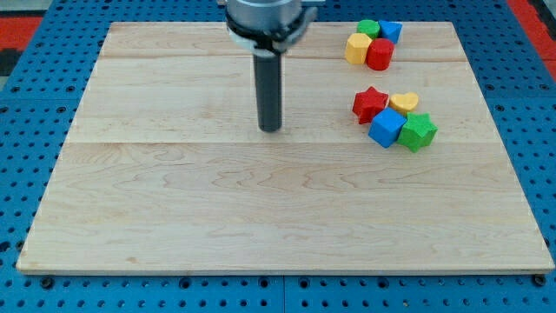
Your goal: Push the red star to the top left side
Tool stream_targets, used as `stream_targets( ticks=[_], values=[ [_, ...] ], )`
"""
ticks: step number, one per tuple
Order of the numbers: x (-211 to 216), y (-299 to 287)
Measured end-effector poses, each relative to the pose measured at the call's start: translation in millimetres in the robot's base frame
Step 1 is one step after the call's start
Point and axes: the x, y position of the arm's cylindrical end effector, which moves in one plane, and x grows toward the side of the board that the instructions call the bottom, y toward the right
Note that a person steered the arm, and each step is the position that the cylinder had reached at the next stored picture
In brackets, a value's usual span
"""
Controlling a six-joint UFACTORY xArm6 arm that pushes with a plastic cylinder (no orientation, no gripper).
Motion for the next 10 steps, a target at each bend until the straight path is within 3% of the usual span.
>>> stream_targets(
  ticks=[1,5,7,8,9,10],
  values=[
    [43,19],
    [62,28],
    [71,198],
    [-1,272],
    [-76,297],
    [-109,245]
  ],
)
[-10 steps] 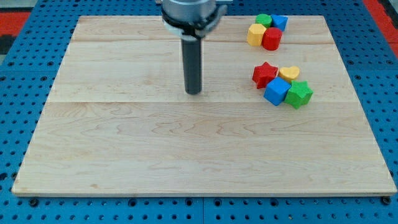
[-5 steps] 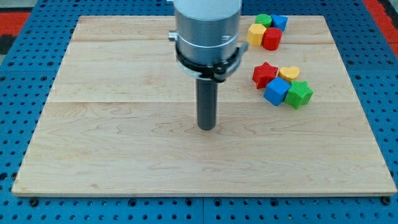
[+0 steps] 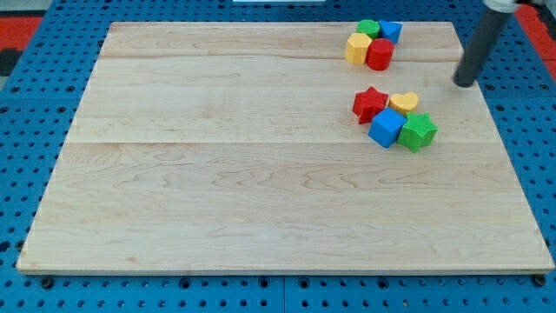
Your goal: Push the red star to the top left side
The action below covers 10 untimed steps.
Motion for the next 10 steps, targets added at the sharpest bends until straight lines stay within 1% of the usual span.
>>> stream_targets(
  ticks=[1,3,4,6,7,8,9,10],
  values=[
    [2,-60],
    [65,-42],
    [75,-94],
    [31,-136],
    [39,-209],
    [63,-193],
    [65,-255],
    [25,-291]
  ],
)
